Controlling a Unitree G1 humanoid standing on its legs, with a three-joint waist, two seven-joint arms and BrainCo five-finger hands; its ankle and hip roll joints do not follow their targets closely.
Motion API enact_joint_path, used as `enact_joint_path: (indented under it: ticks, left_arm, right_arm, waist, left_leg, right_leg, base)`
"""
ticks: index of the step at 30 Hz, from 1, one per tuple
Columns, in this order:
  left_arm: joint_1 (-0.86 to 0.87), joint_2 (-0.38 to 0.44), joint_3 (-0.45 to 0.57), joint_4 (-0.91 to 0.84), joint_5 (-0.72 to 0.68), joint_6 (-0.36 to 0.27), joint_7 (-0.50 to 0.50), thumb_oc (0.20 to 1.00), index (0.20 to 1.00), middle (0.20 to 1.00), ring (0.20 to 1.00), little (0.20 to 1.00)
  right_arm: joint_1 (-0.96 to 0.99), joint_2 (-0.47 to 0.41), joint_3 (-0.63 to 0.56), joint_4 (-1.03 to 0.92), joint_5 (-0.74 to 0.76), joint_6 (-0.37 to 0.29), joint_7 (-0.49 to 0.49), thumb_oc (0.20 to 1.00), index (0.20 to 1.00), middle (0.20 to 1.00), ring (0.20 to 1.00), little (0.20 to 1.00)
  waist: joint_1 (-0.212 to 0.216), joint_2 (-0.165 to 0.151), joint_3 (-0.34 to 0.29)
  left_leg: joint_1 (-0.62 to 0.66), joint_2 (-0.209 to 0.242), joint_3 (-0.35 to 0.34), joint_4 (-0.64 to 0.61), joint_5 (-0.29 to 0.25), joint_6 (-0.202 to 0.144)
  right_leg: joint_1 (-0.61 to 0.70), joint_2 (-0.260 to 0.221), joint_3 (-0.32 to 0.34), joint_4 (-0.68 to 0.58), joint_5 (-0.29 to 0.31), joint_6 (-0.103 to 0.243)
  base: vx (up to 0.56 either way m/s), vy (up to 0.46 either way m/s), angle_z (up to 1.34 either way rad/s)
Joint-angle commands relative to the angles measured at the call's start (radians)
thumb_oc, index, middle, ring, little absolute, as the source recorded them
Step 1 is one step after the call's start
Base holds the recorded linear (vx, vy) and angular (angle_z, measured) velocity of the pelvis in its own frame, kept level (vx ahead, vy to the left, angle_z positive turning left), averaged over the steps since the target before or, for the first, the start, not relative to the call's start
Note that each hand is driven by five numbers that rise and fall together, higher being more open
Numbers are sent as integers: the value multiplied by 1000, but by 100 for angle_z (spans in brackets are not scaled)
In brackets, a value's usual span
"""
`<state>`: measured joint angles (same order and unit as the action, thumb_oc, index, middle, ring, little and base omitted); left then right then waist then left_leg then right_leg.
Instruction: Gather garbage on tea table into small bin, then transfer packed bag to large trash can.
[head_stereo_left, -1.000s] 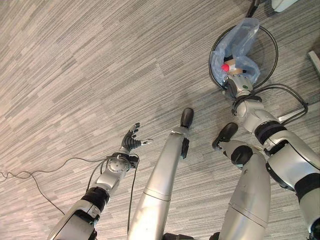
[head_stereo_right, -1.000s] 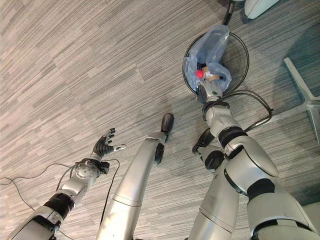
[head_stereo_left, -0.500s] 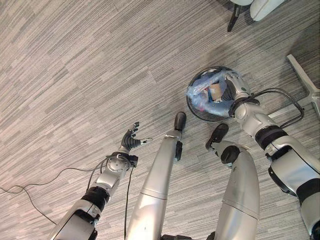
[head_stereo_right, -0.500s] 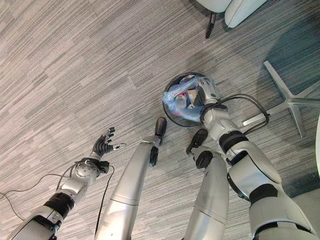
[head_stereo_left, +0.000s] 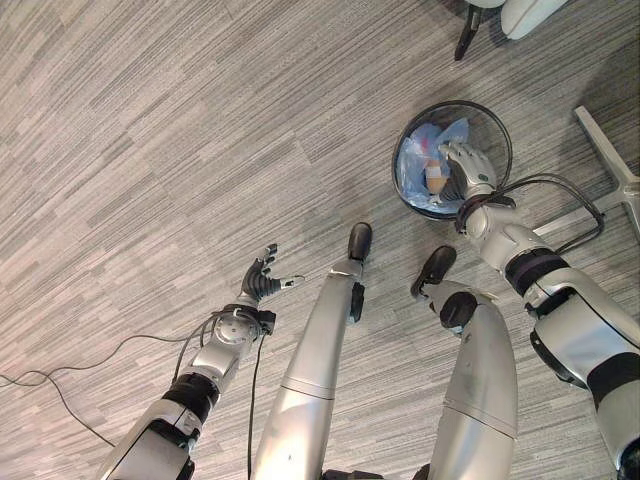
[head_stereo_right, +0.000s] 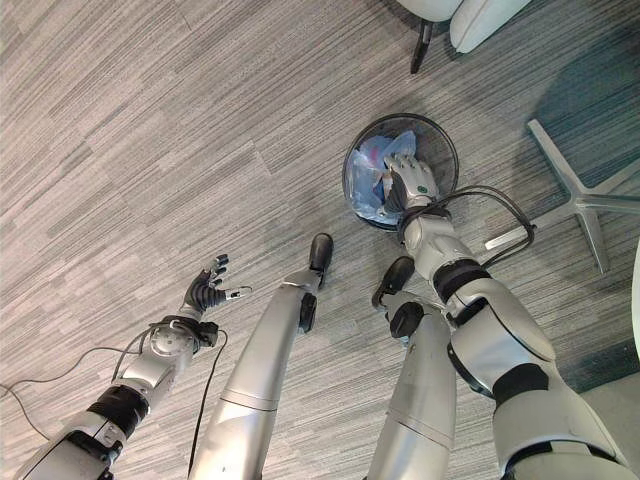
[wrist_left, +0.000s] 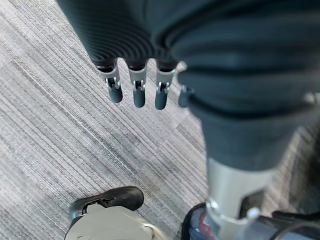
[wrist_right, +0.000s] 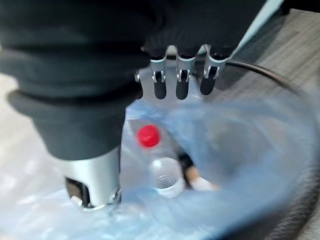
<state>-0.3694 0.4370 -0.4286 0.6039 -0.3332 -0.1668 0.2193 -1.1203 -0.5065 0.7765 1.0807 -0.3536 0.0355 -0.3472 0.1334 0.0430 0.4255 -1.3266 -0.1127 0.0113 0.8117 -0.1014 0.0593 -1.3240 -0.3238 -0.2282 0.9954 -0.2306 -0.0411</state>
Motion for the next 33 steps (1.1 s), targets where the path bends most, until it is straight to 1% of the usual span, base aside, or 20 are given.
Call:
enact_joint_path:
  ticks: [1,3,4,5,6,10,13,15,16,20,23,24,25,28,29,31,33]
  left_arm:
    - [18,23,-3,29,6,-30,16,1000,1000,1000,1000,1000]
    - [15,25,-6,27,4,-30,15,1000,1000,1000,1000,1000]
    - [14,28,-10,24,3,-32,12,1000,1000,1000,1000,1000]
    - [13,27,-14,25,4,-31,9,1000,1000,1000,1000,1000]
    - [10,25,-17,29,7,-29,9,1000,1000,1000,1000,1000]
    - [0,14,-9,43,6,-21,5,1000,1000,1000,1000,1000]
    - [-1,11,1,44,6,-17,2,1000,1000,1000,1000,1000]
    - [8,6,23,38,5,-7,-2,1000,1000,1000,1000,1000]
    - [8,6,23,38,5,-7,-2,1000,1000,1000,1000,1000]
    - [19,1,43,38,17,5,-9,1000,1000,1000,1000,1000]
    - [31,-10,67,38,25,13,-12,1000,1000,1000,1000,1000]
    - [32,-9,66,37,25,13,-12,1000,1000,1000,1000,1000]
    - [40,-14,80,37,28,15,-17,1000,1000,1000,1000,1000]
    - [61,-18,99,29,33,21,-20,1000,1000,1000,1000,1000]
    - [78,-23,110,30,36,27,-25,1000,1000,1000,1000,1000]
    - [124,-28,138,29,43,33,-32,1000,1000,1000,1000,1000]
    - [192,-36,165,20,57,40,-43,1000,1000,1000,1000,1000]
  right_arm:
    - [-24,10,43,62,18,5,-3,1000,1000,1000,1000,1000]
    - [-25,13,44,79,24,4,2,1000,1000,1000,1000,1000]
    - [-22,19,48,93,36,4,13,940,940,940,940,940]
    - [-20,25,43,97,49,2,18,429,429,429,429,429]
    - [-11,33,31,100,68,-2,20,200,200,200,200,200]
    - [31,47,-47,50,180,-27,17,200,200,200,200,200]
    - [56,36,-75,1,209,-36,15,200,200,200,200,200]
    - [94,16,-134,-106,252,-49,5,200,200,200,200,200]
    - [95,15,-135,-108,252,-48,5,200,200,200,200,200]
    - [152,9,-209,-207,298,-62,0,200,200,200,200,200]
    - [224,34,-292,-297,368,-87,-6,200,200,200,200,200]
    - [226,33,-293,-299,368,-86,-6,200,200,200,200,200]
    - [268,52,-327,-346,397,-101,-2,200,200,200,200,200]
    - [355,77,-366,-439,433,-118,14,200,200,200,200,200]
    - [410,96,-382,-501,450,-131,27,200,200,200,200,200]
    - [532,119,-414,-635,480,-152,59,200,200,200,200,200]
    - [651,141,-442,-770,504,-174,101,200,200,200,200,200]
  waist:
    - [33,14,-34]
    - [35,17,-31]
    - [38,20,-28]
    - [40,21,-28]
    - [39,22,-27]
    - [32,23,-25]
    - [27,19,-27]
    - [14,6,-26]
    - [15,7,-25]
    - [7,-2,-27]
    - [-2,-11,-27]
    - [-1,-10,-25]
    - [-6,-16,-29]
    - [-14,-25,-30]
    - [-22,-34,-35]
    - [-42,-47,-44]
    - [-64,-64,-73]
  left_leg:
    - [14,5,-43,-101,-1,-64]
    - [10,3,-40,-98,0,-63]
    - [7,0,-40,-95,2,-64]
    - [7,0,-39,-96,3,-63]
    - [8,-1,-38,-96,4,-62]
    - [21,0,-32,-105,8,-60]
    - [31,3,-28,-110,9,-61]
    - [64,15,-26,-129,11,-62]
    - [65,15,-26,-130,12,-62]
    - [114,25,-27,-165,22,-64]
    - [191,36,-33,-227,39,-68]
    - [196,37,-34,-229,41,-68]
    - [246,42,-38,-267,49,-70]
    - [355,49,-41,-342,66,-76]
    - [417,53,-42,-380,74,-80]
    - [584,65,-46,-477,97,-93]
    - [746,80,-43,-569,109,-101]
  right_leg:
    - [66,-4,99,-18,-116,75]
    - [62,-6,101,-13,-117,74]
    - [60,-8,103,-8,-118,74]
    - [60,-8,103,-7,-117,73]
    - [61,-7,104,-5,-117,74]
    - [69,0,105,-10,-109,75]
    - [76,5,106,-15,-105,75]
    - [105,16,104,-39,-91,78]
    - [106,17,103,-40,-91,78]
    - [151,28,93,-73,-72,86]
    - [222,42,76,-130,-50,97]
    - [228,42,75,-134,-49,97]
    - [271,52,65,-166,-36,102]
    - [375,70,46,-243,-10,110]
    - [442,78,37,-296,6,113]
    - [615,96,12,-421,38,119]
    - [784,111,-10,-547,70,131]
  base:
    - [0,0,0]
    - [3,10,7]
    - [-2,4,9]
    - [-3,-2,10]
    - [-5,1,9]
    - [-12,8,2]
    - [-22,7,-1]
    - [-85,14,-3]
    - [-77,8,-5]
    - [-60,-2,-9]
    - [-86,-9,-5]
    - [-97,-9,-6]
    - [-71,-4,-9]
    - [-81,-4,-8]
    - [-65,-7,-12]
    - [-18,-17,-23]
    - [44,14,-17]
